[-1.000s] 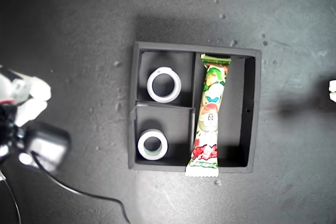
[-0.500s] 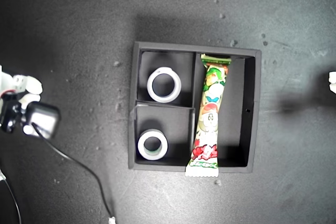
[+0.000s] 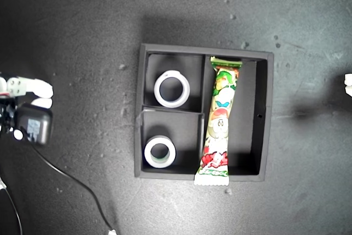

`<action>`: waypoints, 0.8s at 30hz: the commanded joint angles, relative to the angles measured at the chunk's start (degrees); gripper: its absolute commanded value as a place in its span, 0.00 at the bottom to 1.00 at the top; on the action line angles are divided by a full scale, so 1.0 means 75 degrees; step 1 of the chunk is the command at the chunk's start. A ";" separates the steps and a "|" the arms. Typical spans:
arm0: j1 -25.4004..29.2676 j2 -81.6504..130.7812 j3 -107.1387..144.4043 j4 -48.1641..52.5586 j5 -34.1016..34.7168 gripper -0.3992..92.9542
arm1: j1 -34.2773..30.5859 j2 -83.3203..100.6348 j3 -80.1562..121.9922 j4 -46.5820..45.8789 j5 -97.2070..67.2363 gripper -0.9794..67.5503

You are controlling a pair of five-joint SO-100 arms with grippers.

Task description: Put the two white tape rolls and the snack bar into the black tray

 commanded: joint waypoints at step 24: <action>-0.0164 0.0410 0.0480 0.0281 0.1043 0.01 | -0.0398 0.0035 0.0094 0.0047 0.0082 0.04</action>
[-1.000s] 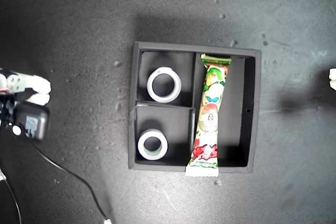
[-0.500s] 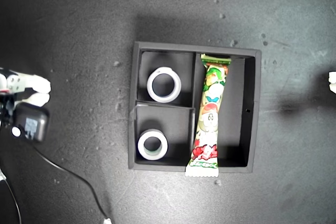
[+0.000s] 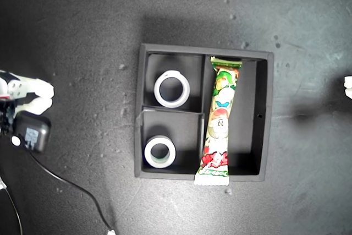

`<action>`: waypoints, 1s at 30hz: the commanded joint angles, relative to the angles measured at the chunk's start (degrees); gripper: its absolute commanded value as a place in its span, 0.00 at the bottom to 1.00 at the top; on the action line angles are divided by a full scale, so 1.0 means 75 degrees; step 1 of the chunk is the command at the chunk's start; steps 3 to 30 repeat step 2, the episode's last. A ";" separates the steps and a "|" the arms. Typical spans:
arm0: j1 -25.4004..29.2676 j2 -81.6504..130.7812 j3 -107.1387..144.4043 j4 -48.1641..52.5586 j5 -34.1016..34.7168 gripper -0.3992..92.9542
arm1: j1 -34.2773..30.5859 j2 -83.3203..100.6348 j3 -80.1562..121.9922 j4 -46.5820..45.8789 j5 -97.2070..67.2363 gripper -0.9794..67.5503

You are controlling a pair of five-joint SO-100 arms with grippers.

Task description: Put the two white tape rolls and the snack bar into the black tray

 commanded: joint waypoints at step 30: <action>-0.0012 0.0410 0.0480 0.0270 0.0012 0.01 | -0.0070 0.0035 0.0094 0.0047 -0.0012 0.04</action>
